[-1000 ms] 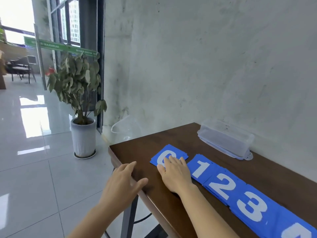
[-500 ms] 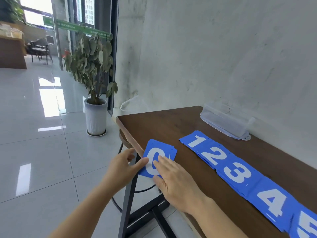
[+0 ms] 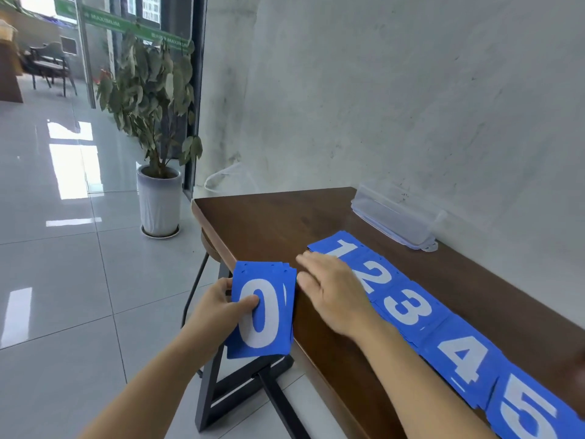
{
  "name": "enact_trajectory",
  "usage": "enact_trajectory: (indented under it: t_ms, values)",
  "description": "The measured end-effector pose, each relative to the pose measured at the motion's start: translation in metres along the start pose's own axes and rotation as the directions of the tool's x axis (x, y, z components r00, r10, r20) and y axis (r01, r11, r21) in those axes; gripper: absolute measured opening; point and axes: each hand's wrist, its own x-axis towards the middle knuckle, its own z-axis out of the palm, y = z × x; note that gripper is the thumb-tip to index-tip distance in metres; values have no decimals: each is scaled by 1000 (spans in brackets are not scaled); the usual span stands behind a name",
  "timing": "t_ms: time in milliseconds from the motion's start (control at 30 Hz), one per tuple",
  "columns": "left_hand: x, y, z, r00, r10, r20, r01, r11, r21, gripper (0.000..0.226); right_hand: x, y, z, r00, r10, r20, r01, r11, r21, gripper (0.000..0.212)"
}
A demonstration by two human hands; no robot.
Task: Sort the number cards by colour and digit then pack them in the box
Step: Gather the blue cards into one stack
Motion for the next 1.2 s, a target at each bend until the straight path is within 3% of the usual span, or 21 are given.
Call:
enact_trajectory:
  t_ms: [100,233,400,867,1100,1200]
  values:
    - [1,1,-1,998,21,-55,-22,1000,-7,23,44,30,5,955,284,86,-258,938,-233,61]
    - [1,6,-8,992,42,-115,-41,999,6,20,77,42,23,886,415,209,-339,885,-320,70]
    - [3,16,-14,989,21,-149,-33,996,-79,16,64,35,34,914,337,228,-284,929,-237,67]
    - [-25,17,-8,987,-47,-157,8,971,-240,16,-36,-8,22,955,-20,296,54,993,-107,66]
    - [-38,11,4,987,-39,-158,-4,965,-261,14,-84,-19,15,938,-140,316,154,988,-19,65]
    - [-39,5,10,987,-15,-162,-24,971,-238,15,-98,-16,9,957,-102,273,101,995,16,68]
